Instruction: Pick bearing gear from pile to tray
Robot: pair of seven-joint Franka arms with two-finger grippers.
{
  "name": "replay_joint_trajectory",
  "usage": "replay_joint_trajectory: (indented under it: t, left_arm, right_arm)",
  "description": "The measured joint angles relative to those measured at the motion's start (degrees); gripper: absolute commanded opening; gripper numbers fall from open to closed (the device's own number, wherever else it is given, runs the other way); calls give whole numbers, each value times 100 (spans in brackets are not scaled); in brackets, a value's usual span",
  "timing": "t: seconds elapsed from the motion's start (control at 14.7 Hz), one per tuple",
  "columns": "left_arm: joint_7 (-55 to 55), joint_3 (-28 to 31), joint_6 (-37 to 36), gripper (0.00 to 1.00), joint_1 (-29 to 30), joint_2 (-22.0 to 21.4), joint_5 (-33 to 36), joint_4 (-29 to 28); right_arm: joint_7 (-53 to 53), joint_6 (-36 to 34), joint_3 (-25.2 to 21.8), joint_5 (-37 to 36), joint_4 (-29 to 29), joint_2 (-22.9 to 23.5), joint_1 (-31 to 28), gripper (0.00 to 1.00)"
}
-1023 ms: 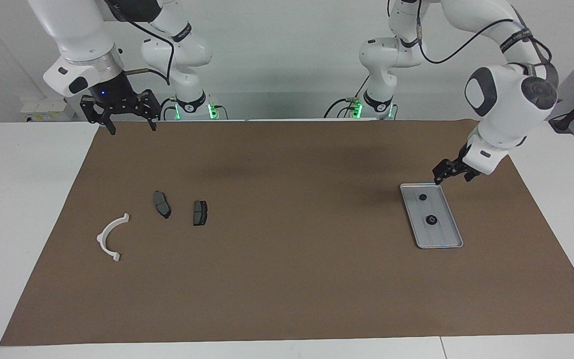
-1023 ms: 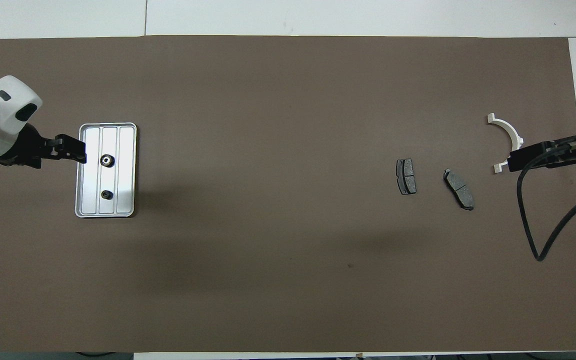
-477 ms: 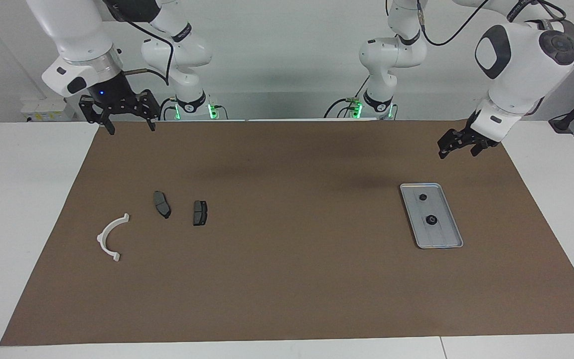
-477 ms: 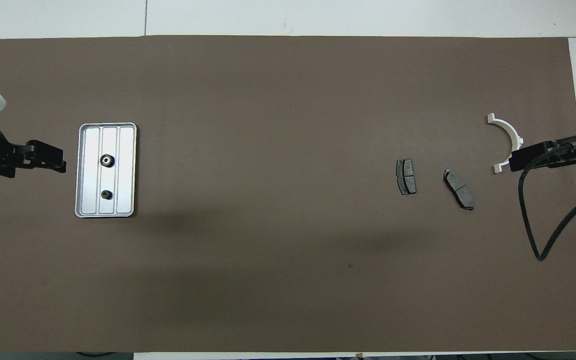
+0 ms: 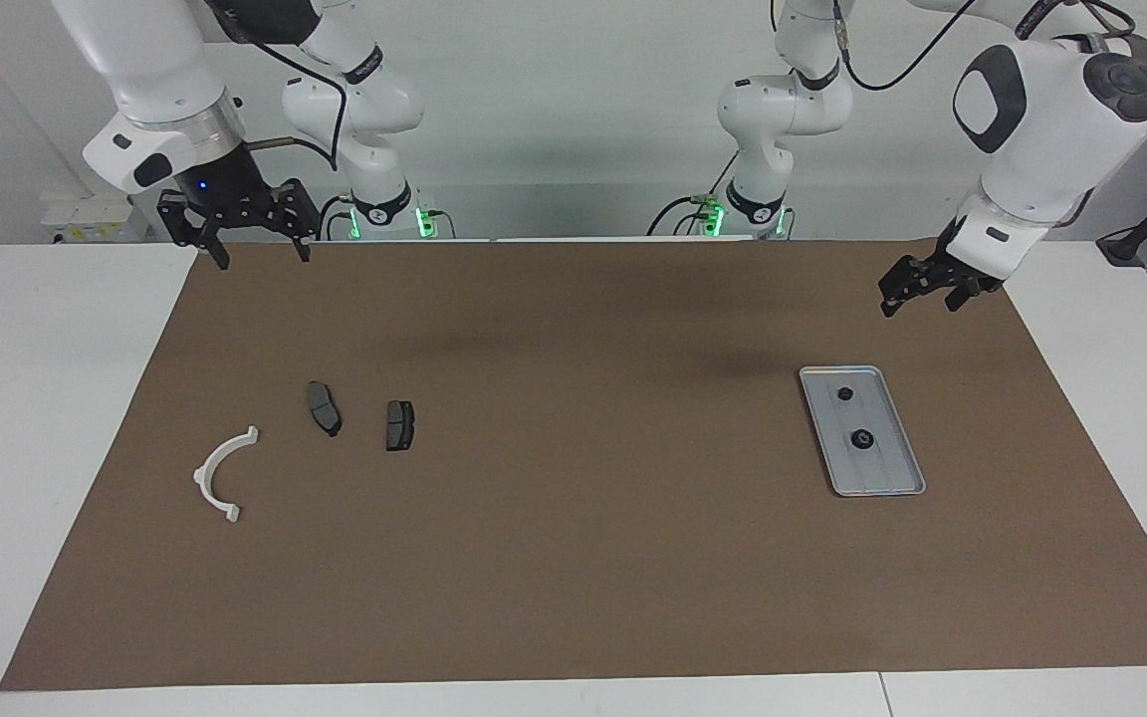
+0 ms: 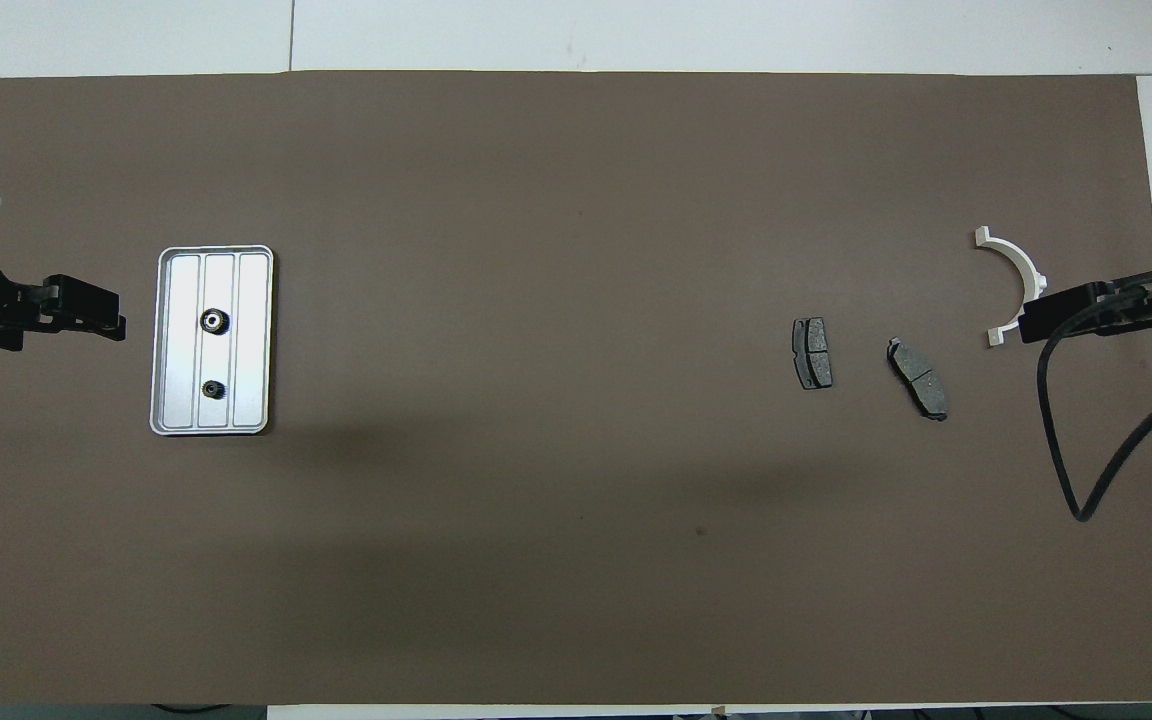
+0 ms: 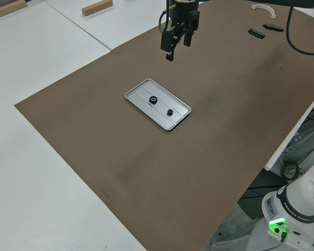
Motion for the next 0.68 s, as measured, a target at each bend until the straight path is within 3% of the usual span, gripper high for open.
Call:
replay_joint_trajectory:
  t: [0.68]
  left_arm:
    - [2,-148,-356,100,0,-19,0,411]
  right_arm:
    - [0,0,0,0,4,-14,0,100]
